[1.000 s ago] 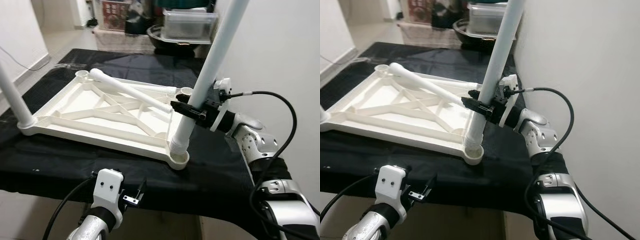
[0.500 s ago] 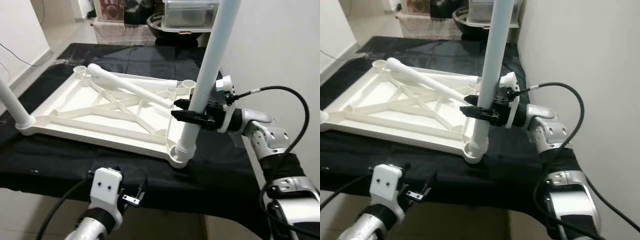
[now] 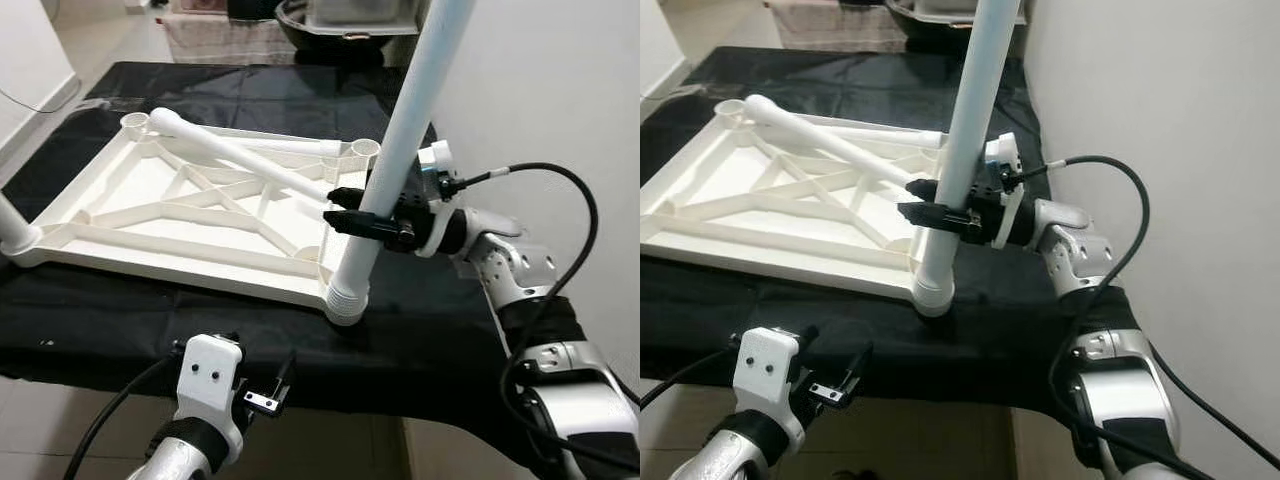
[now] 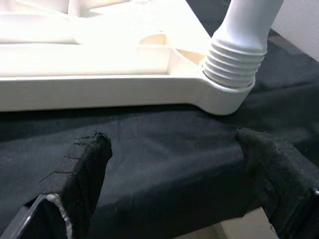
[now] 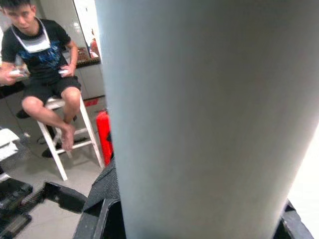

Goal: Building children table

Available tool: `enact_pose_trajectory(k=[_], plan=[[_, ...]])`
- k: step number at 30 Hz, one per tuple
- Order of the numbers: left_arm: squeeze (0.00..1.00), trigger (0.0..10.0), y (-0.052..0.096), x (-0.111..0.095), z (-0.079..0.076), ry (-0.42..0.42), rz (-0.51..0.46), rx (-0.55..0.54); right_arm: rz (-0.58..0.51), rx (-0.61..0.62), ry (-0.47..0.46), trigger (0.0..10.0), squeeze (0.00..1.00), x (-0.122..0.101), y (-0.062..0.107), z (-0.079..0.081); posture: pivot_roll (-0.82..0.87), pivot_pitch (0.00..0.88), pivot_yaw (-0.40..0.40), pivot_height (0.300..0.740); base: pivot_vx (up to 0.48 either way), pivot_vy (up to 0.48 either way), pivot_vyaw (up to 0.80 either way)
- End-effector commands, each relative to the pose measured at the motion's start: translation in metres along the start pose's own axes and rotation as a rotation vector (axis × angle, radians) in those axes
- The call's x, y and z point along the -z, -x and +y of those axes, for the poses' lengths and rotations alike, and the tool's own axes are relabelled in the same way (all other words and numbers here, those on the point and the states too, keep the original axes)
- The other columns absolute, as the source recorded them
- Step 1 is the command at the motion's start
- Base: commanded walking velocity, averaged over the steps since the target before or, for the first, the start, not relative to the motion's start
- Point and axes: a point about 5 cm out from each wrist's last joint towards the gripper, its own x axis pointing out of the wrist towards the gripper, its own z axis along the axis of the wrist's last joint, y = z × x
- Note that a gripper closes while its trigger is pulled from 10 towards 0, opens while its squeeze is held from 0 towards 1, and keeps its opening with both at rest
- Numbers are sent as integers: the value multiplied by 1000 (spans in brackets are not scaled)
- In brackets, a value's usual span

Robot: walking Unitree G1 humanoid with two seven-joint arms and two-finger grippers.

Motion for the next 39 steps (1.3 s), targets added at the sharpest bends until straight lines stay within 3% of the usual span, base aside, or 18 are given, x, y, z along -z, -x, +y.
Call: enact_pose_trajectory(k=[1, 5, 7, 13, 18, 24, 26, 27, 29, 35, 39], plan=[[0, 10000, 3, 4, 0, -1, 32, -4, 94, 6, -18, 10000, 0, 22, -4, 2, 165, 253, -10, 740, 0, 0, 0], [0, 10000, 2, 4, 0, -5, 33, -1, 117, -19, 25, 10000, 0, 21, -8, 3, 160, 248, -10, 740, 0, 0, 0], [0, 10000, 2, 3, 0, -9, 35, 2, 179, -51, 104, 10000, 0, 22, -14, 6, 163, 247, -11, 740, 0, 0, 0], [0, 10000, 1, 3, -1, -16, 34, 2, 292, -165, 203, 10000, 0, 30, -19, 14, 159, 233, -18, 740, 0, 0, 0], [0, 10000, 0, 4, -1, -19, 34, 3, 319, -217, 177, 10000, 0, 35, -19, 15, 155, 225, -20, 740, 0, 0, 0], [0, 10000, 0, 4, -2, -21, 34, 5, 310, -188, 150, 10000, 0, 38, -25, 11, 156, 223, -23, 740, 0, 0, 0], [0, 10000, 0, 4, -2, -21, 34, 5, 288, -143, 133, 10000, 0, 39, -29, 7, 156, 219, -27, 740, 0, 0, 0], [0, 10000, 0, 4, -3, -21, 33, 5, 234, -35, 88, 10000, 0, 36, -35, -1, 154, 215, -29, 740, 0, 0, 0], [0, 10000, 0, 4, -3, -21, 32, 5, 198, 38, 55, 10000, 0, 35, -38, -7, 154, 214, -29, 740, 0, 0, 0], [0, 10000, 0, 5, -4, -19, 32, 8, 130, 140, -9, 10000, 0, 35, -39, -14, 152, 205, -32, 740, 0, 0, 0], [0, 10000, 0, 5, -5, -19, 32, 10, 128, 124, -14, 10000, 0, 38, -38, -12, 151, 201, -34, 740, 0, 0, 0]])
